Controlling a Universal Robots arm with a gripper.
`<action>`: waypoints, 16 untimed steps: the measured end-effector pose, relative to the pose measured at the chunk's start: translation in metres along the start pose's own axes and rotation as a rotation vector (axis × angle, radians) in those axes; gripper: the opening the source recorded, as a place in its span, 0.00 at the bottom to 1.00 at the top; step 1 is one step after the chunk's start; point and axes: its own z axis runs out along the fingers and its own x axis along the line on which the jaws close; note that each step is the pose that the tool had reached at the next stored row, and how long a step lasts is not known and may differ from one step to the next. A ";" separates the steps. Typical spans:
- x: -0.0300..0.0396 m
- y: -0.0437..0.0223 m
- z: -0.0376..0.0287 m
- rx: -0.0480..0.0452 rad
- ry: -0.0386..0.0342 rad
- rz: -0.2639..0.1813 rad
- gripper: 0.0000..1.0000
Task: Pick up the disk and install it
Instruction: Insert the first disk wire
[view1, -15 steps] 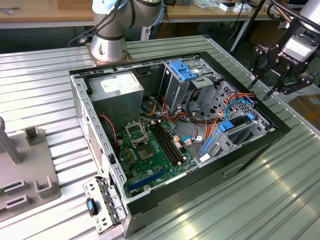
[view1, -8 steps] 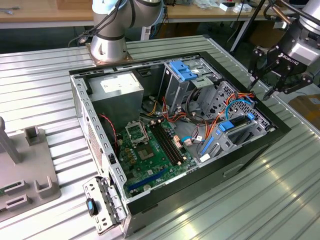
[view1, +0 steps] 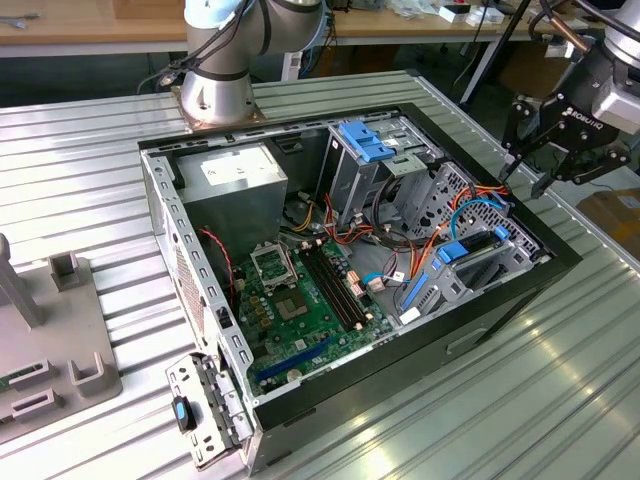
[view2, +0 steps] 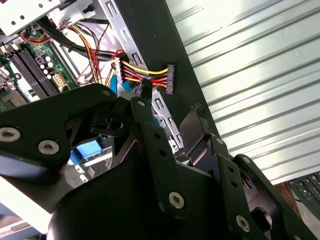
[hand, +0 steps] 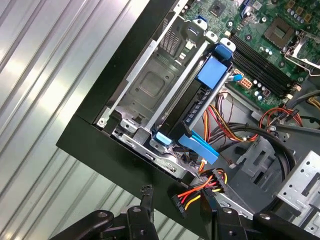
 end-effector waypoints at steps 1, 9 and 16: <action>0.0000 0.0000 0.0000 0.0000 0.0001 0.000 0.50; -0.0015 -0.0018 0.0001 -0.0003 -0.0003 -0.007 0.50; -0.0071 -0.0058 0.0006 -0.0003 -0.0003 -0.007 0.50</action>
